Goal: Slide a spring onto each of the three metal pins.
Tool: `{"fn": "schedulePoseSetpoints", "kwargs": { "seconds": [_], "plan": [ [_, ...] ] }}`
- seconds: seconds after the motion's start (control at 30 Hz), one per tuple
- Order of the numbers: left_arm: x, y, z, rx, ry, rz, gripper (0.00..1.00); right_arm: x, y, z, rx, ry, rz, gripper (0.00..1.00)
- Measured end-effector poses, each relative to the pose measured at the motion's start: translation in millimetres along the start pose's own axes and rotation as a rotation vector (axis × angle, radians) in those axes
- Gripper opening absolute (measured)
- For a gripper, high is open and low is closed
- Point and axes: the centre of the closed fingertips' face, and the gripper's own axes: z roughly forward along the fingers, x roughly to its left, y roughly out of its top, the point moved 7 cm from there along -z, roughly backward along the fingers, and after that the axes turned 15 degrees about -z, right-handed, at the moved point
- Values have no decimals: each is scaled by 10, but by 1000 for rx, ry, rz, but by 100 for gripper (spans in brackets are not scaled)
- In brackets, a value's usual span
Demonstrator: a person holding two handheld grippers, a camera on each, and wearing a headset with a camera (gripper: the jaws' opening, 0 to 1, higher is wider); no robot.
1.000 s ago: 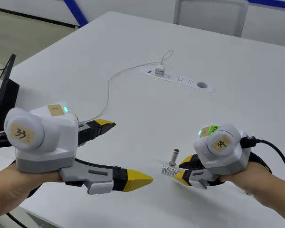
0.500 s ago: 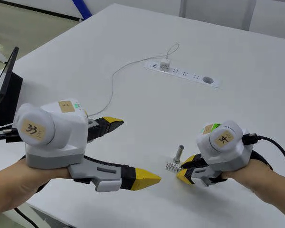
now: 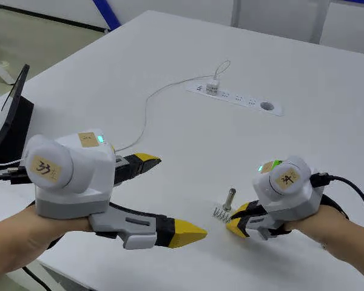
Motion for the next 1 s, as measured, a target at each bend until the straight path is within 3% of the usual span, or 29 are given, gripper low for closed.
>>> {"fn": "schedulePoseSetpoints", "kwargs": {
  "seconds": [0.23,0.4,0.6,0.77,0.87,1.0],
  "plan": [
    [-3,36,-55,-14,15,4,93,46,53,-143,-10,-14,-42,10],
    [-90,46,-9,2,0,28,93,76,178,-429,-46,-40,-114,10],
    [-267,117,117,0,-45,63,86,134,257,-880,-72,-63,-245,10],
    [-471,136,267,2,-104,88,75,229,252,-1227,-98,-92,-299,10],
    [-591,137,369,15,-132,108,73,271,228,-1334,-101,-112,-323,10],
    [-701,122,461,63,-162,178,68,356,211,-1375,-98,-113,-362,10]
  ]
}}
